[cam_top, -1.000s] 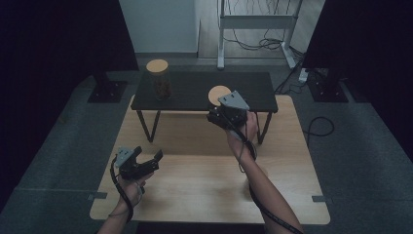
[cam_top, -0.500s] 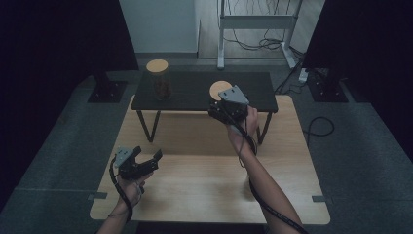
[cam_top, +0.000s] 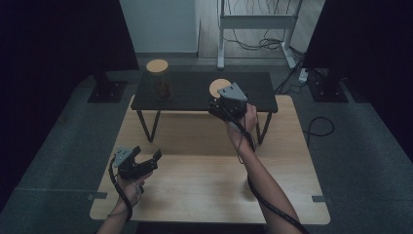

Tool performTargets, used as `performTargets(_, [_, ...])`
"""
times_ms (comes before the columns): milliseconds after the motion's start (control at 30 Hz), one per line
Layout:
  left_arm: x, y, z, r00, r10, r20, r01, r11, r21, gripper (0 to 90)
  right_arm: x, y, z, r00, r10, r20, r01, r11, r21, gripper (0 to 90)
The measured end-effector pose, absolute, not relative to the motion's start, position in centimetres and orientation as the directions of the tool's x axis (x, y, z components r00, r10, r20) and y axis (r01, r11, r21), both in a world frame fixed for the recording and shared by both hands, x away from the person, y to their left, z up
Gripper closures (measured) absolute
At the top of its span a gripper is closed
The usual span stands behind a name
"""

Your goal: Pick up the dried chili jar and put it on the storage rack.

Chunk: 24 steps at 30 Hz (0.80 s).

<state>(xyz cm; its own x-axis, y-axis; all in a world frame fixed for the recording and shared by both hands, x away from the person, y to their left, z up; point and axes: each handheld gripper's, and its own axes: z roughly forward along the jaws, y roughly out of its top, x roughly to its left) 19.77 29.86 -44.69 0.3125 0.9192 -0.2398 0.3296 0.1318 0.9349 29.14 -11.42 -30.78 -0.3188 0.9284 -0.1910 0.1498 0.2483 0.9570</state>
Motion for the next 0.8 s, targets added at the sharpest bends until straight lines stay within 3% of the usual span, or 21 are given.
performTargets(800, [19.7, 29.9, -44.7, 0.317, 0.916, -0.246, 0.331, 0.136, 0.934, 6.8, 31.5, -11.2, -30.7, -0.297, 0.942, -0.157, 0.175, 0.216, 0.961, 25.6])
